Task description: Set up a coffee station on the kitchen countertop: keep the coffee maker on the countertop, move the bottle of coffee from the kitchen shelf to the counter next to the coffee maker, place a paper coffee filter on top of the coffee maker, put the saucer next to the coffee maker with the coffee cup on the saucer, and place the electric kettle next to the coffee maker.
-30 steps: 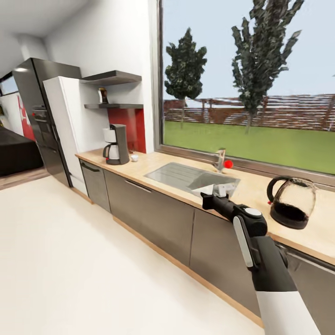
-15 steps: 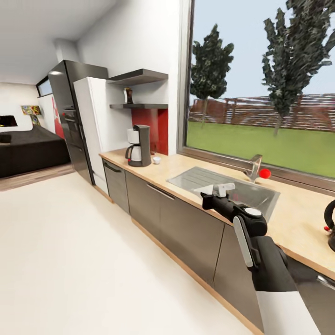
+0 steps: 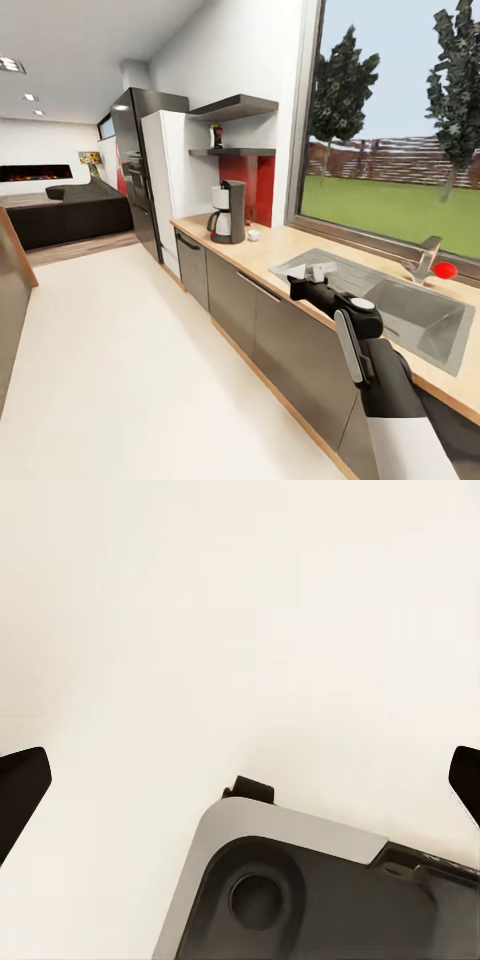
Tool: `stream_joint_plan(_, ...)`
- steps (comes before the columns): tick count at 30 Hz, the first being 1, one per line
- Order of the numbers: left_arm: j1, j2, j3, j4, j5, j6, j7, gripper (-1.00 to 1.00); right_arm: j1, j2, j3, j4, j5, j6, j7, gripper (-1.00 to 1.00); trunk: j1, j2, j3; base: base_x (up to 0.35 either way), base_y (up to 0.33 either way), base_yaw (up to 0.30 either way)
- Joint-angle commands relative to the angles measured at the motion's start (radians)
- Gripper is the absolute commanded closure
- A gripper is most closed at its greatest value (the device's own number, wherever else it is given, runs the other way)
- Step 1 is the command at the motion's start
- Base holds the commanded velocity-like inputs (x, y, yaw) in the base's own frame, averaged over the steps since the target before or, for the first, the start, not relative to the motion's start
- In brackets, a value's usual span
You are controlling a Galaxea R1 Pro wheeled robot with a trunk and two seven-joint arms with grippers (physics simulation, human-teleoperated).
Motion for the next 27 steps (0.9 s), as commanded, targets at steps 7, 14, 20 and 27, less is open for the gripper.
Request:
stream_joint_plan(7,0.001,0.000,0.001,-0.002,0.003,-0.001,0.001,-1.00,-0.001,0.001,-0.001,-0.001,-0.003,0.006,0.002,1.00,0.001,-0.001,-0.001,0.328,0.006,0.214)
stream_joint_plan(14,0.001,0.000,0.001,-0.002,0.003,-0.001,0.001,-1.00,-0.001,0.001,-0.001,0.000,-0.003,0.006,0.002,1.00,0.001,-0.001,-0.001,0.329,0.079,0.035)
stream_joint_plan(20,0.001,0.000,0.002,-0.002,0.003,-0.001,0.001,-1.00,-0.001,0.001,-0.001,0.000,-0.003,0.006,0.002,1.00,0.001,-0.001,-0.001,0.329,0.119,0.002)
stream_joint_plan(27,0.001,0.000,0.002,-0.002,0.003,-0.001,0.001,-1.00,-0.001,0.001,-0.001,0.000,-0.003,0.006,0.002,1.00,0.001,-0.001,-0.001,0.328,0.147,0.000)
